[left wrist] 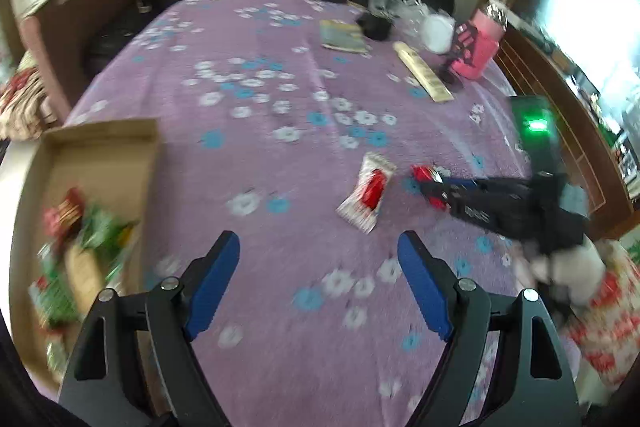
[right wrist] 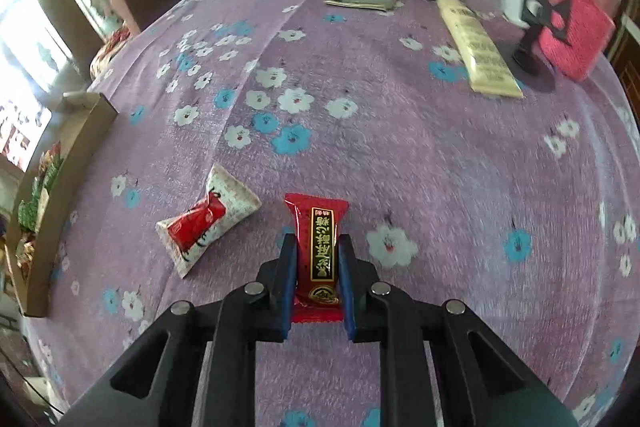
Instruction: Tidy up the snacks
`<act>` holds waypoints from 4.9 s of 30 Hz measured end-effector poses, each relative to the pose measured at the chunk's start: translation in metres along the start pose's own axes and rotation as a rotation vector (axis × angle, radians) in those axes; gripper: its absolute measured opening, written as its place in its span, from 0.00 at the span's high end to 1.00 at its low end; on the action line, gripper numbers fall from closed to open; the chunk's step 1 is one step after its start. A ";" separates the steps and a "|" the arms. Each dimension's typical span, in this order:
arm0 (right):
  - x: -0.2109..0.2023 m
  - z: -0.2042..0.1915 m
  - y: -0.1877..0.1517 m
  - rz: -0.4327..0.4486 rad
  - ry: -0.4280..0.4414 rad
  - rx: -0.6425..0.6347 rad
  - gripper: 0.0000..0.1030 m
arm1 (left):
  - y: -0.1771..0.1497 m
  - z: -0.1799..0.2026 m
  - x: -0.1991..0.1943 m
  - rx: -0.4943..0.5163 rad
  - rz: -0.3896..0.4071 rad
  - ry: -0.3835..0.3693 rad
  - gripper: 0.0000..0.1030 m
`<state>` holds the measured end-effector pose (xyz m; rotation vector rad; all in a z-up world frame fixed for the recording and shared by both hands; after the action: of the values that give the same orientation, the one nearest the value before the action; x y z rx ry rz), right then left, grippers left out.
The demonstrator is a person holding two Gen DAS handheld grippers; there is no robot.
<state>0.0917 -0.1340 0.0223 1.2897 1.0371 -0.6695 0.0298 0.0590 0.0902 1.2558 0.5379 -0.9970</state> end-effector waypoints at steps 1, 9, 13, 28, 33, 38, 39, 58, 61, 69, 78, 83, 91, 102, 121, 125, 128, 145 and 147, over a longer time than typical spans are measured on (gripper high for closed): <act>-0.002 0.005 -0.003 -0.007 0.015 0.029 0.83 | 0.005 0.004 0.013 0.013 -0.014 -0.017 0.21; -0.029 0.028 -0.034 -0.011 0.029 0.103 0.83 | 0.035 0.029 0.094 0.104 -0.106 -0.070 0.33; -0.032 0.031 -0.042 -0.019 0.040 0.130 0.83 | 0.037 0.029 0.116 0.119 -0.146 -0.025 0.60; -0.039 0.024 -0.051 -0.016 0.045 0.175 0.83 | 0.017 0.012 0.090 0.100 -0.118 0.000 0.75; -0.043 0.009 -0.047 -0.011 0.052 0.160 0.83 | 0.012 -0.008 0.046 0.043 -0.061 -0.001 0.75; -0.046 -0.019 -0.040 -0.003 0.085 0.129 0.83 | -0.001 -0.047 -0.009 -0.047 0.005 0.026 0.75; -0.046 -0.030 -0.037 -0.002 0.096 0.115 0.83 | -0.004 -0.055 -0.019 -0.058 0.013 0.040 0.75; -0.063 -0.228 -0.012 0.024 0.243 -0.147 0.84 | -0.070 -0.176 -0.124 -0.201 0.088 0.268 0.75; -0.067 -0.252 -0.011 0.031 0.249 -0.180 0.84 | -0.074 -0.185 -0.129 -0.202 0.087 0.276 0.75; -0.075 -0.289 -0.007 0.045 0.248 -0.208 0.83 | -0.078 -0.202 -0.133 -0.209 0.077 0.261 0.75; -0.071 -0.311 -0.003 0.045 0.232 -0.221 0.83 | -0.086 -0.220 -0.129 -0.228 0.058 0.238 0.75; -0.063 -0.323 0.001 0.038 0.226 -0.232 0.83 | -0.093 -0.235 -0.123 -0.261 0.039 0.228 0.75; -0.032 -0.354 0.012 -0.030 0.252 -0.224 0.83 | -0.099 -0.257 -0.110 -0.299 0.015 0.215 0.75; 0.007 -0.377 0.028 -0.082 0.223 -0.203 0.83 | -0.099 -0.276 -0.109 -0.361 0.032 0.174 0.71; -0.042 -0.350 0.016 0.039 0.160 -0.190 0.77 | -0.094 -0.245 -0.151 -0.266 0.138 0.253 0.40; -0.052 -0.326 0.002 0.052 0.117 -0.154 0.70 | -0.091 -0.229 -0.164 -0.259 0.178 0.293 0.38; -0.059 -0.310 -0.006 0.058 0.102 -0.137 0.70 | -0.091 -0.210 -0.178 -0.234 0.219 0.347 0.36; -0.142 -0.254 -0.071 0.263 -0.064 -0.254 0.47 | -0.105 -0.078 -0.227 -0.166 0.351 0.463 0.25; -0.146 -0.249 -0.074 0.272 -0.070 -0.258 0.46 | -0.110 -0.068 -0.233 -0.163 0.360 0.477 0.25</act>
<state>-0.0941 0.0718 0.1312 1.1460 0.8410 -0.3586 -0.1675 0.1985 0.2015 1.3855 0.7116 -0.3416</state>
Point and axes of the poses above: each gripper's, at about its wrist camera, not at the fingertips, and x roughly the way its jaws point, z to its right, y to its top, the point moved 1 cm from there along x, roughly the way its jaws point, and after that the axes turned 8 degrees about -y, right-handed, at the moved point
